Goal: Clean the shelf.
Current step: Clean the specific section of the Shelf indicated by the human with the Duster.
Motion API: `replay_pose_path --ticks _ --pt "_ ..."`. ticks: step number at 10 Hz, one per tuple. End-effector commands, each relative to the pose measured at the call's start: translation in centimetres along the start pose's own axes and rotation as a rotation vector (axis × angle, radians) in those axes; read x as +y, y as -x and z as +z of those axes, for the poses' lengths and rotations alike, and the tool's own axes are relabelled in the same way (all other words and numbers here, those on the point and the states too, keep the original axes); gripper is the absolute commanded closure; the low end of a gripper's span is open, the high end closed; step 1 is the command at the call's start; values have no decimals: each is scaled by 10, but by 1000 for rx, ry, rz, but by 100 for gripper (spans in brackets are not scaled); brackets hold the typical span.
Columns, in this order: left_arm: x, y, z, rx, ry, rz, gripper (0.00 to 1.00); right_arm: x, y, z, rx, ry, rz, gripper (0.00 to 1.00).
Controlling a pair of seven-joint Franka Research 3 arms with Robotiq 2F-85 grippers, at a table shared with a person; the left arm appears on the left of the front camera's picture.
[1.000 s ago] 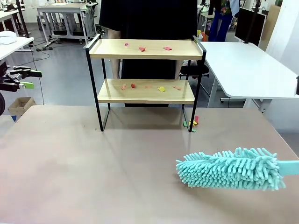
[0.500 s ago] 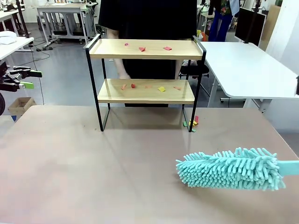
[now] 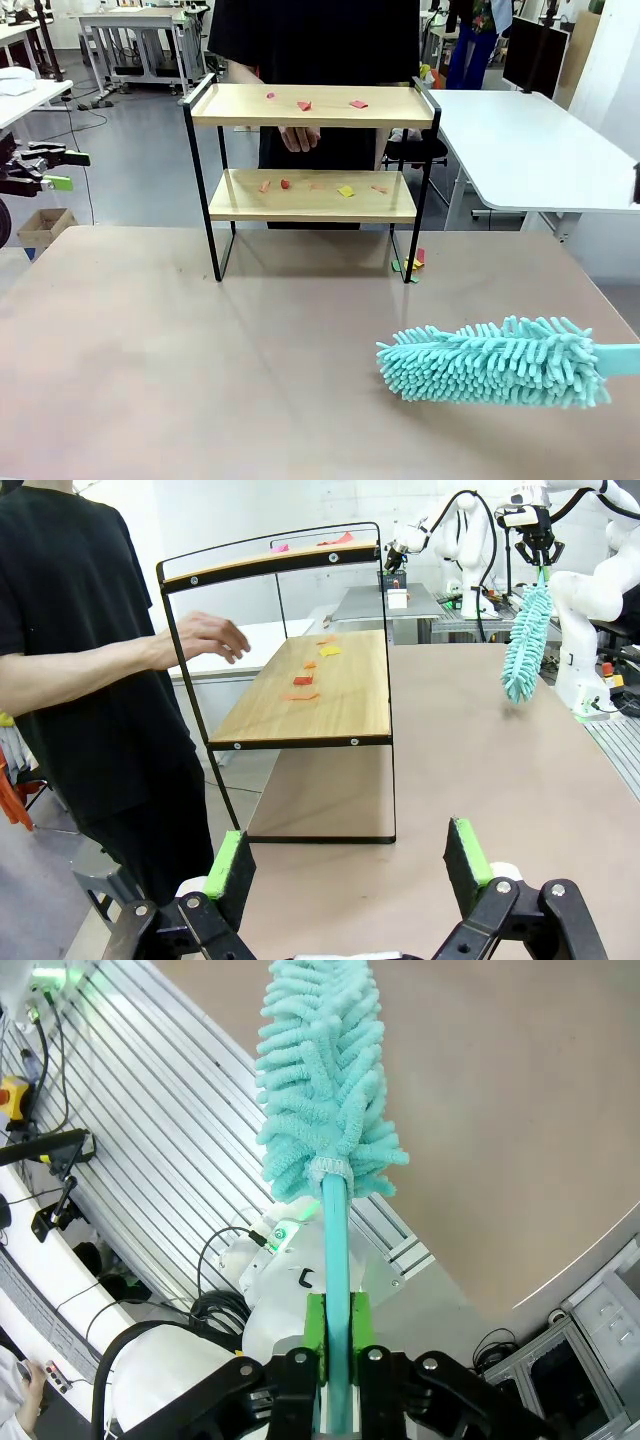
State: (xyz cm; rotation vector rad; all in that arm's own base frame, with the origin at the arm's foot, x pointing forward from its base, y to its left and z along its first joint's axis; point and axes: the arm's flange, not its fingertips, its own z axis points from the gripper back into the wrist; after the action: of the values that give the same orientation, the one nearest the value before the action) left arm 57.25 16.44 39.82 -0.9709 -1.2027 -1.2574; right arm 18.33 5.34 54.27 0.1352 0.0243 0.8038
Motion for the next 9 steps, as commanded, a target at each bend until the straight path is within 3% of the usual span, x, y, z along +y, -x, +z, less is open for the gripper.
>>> replay_pose_path --ticks 1,9 --pt "-2 -2 0 1 -1 -1 0 0 -1 1 -9 -7 -3 87" --pt "-2 -2 0 1 -1 -1 0 0 -1 1 -9 -7 -3 87"
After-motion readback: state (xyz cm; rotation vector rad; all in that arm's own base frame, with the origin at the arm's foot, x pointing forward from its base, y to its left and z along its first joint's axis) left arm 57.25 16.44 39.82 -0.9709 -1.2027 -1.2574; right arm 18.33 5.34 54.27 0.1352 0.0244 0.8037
